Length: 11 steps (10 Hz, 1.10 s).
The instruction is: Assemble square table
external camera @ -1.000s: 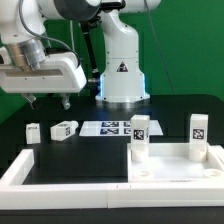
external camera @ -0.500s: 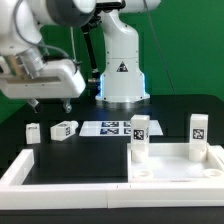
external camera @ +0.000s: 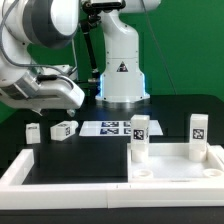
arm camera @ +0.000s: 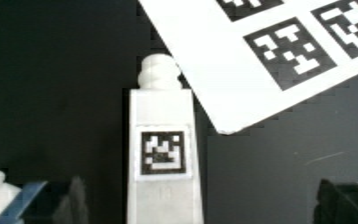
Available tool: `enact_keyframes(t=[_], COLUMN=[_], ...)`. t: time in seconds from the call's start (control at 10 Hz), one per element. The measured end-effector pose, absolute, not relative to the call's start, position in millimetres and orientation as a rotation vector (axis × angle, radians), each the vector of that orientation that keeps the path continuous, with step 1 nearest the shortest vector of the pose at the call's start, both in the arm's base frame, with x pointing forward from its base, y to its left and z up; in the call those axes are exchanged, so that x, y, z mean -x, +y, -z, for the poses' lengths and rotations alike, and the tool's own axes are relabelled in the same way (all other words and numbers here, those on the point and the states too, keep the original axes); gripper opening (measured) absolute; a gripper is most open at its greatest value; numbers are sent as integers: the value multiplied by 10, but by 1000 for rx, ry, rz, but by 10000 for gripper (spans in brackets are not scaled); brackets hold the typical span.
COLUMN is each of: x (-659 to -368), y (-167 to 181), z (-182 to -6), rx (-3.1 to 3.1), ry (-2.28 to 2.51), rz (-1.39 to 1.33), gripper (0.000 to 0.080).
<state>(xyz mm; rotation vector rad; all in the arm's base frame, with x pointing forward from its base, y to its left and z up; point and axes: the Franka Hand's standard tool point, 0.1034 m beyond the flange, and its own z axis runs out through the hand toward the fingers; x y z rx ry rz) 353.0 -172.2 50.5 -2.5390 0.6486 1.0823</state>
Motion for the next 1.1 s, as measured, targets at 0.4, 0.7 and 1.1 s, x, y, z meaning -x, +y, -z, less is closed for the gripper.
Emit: enact_keyframes(t=[0.4,0.7,1.1], x=[-3525,-3483,-3474], y=[-1744,-1683,-1686], z=[-409,-216,-205], rx=[2540,2553,2553], ry=[646,632,632], rz=[-1107,-1138,-1141], gripper=[649,649,500])
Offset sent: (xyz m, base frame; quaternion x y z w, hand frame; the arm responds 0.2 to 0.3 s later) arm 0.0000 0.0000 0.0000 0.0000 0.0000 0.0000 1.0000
